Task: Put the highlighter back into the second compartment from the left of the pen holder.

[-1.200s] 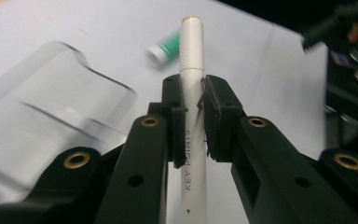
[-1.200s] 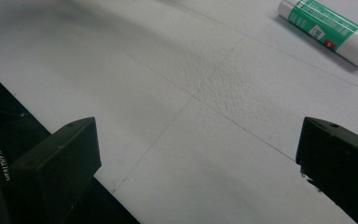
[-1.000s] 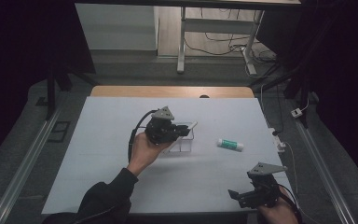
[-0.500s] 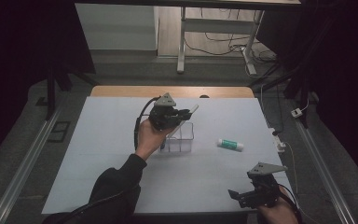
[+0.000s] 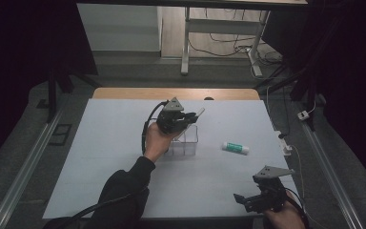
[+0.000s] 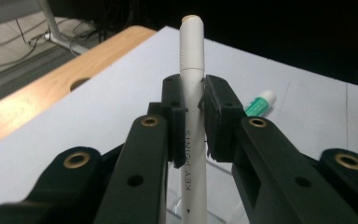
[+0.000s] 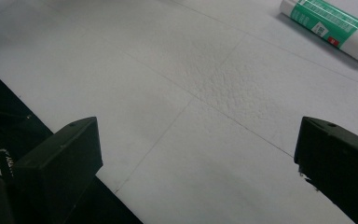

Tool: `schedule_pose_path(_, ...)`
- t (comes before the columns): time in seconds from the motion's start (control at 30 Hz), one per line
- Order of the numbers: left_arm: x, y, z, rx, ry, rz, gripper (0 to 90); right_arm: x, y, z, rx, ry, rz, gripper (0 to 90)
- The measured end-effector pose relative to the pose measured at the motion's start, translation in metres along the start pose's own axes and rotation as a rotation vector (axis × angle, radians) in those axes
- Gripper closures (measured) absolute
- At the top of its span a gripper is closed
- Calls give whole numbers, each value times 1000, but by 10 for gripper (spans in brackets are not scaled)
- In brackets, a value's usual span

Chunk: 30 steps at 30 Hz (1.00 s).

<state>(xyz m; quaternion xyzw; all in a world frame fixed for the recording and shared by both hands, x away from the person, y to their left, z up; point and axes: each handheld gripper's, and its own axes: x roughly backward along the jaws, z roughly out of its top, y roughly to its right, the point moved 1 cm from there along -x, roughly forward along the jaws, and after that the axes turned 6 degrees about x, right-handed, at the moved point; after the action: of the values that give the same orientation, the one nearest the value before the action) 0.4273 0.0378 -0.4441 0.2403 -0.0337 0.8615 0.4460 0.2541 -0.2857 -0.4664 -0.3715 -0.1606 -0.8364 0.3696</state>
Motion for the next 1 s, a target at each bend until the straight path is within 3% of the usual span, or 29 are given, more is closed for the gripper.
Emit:
schedule_pose_path(0.27, 2, -2, -7, 10, -38, 11, 772, 0, 0, 0, 0, -7, 1, 6)
schedule_pose_path(0.37, 3, -1, -8, -22, -60, 32, 754, -1, 0, 0, -1, -9, 3, 6)
schedule_pose_path(0.73, 31, 6, -4, 5, -57, 53, 590, -1, 1, 0, -12, -8, 4, 6)
schedule_pose_path(0.87, 42, 10, -6, 45, -93, 43, 507, 0, 1, 0, -21, -6, -2, 6)
schedule_pose_path(1.0, 55, 13, -11, 44, -118, 51, 435, 0, 2, 0, -31, -2, -3, 6)
